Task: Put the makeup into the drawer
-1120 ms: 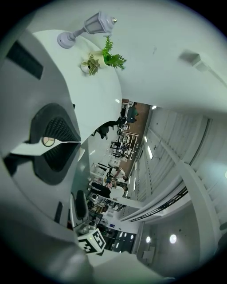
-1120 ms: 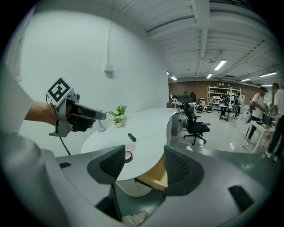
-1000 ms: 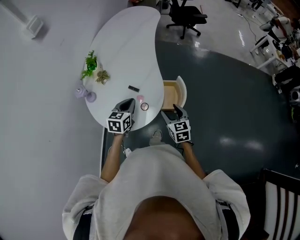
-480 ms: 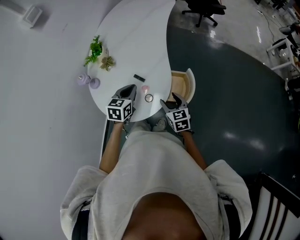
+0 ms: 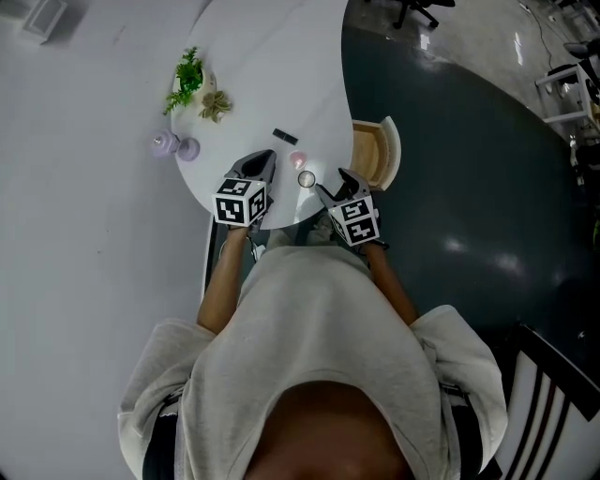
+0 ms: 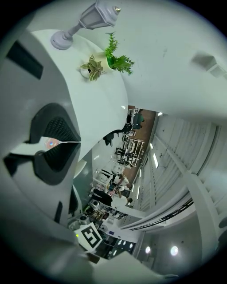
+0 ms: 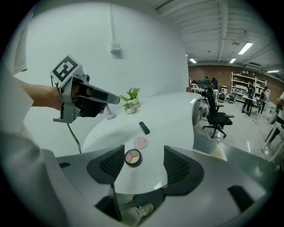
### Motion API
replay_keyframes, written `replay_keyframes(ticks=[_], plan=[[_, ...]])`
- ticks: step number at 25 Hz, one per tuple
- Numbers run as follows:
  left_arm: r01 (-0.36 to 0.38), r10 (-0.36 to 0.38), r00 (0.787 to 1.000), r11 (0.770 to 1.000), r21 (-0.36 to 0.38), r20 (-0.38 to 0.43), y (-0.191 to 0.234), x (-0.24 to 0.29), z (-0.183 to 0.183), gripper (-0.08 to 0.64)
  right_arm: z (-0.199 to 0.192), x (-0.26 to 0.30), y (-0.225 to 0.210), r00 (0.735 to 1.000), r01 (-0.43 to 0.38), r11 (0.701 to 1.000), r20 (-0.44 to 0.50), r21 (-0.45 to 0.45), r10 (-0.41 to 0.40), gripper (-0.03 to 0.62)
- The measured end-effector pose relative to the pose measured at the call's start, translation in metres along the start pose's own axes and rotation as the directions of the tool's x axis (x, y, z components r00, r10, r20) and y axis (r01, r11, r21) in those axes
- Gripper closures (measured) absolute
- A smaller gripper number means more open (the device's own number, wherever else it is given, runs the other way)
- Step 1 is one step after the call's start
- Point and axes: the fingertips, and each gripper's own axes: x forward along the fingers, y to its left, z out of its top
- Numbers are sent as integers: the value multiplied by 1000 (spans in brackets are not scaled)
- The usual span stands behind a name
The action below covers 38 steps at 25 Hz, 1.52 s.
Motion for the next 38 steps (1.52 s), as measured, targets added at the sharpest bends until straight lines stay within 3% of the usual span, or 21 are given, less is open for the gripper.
replay_keyframes(ticks=[10,17,22,31,38], plan=[[90,-90,996,996,-10,-20,37,3,-1,546,-15,56,28,988,23,999,-155,34,-18,324],[151,-151,988,988,-9,-39,55,4,-3,546,-35,82,37,961,74,997,-270,37,-61,335],[199,-198,979,980,8,-49,64,6,-1,546,-43,89,37,937,135,990,-329,31,-118,380],[289,-286,955,957,37,-73,55,18,2,546,-45,89,36,936,178,982,-320,66,-148,383],[310,-305,948,950,46,-93,32,33,5,546,-23,43,2,950,266,955,-206,134,-236,383]])
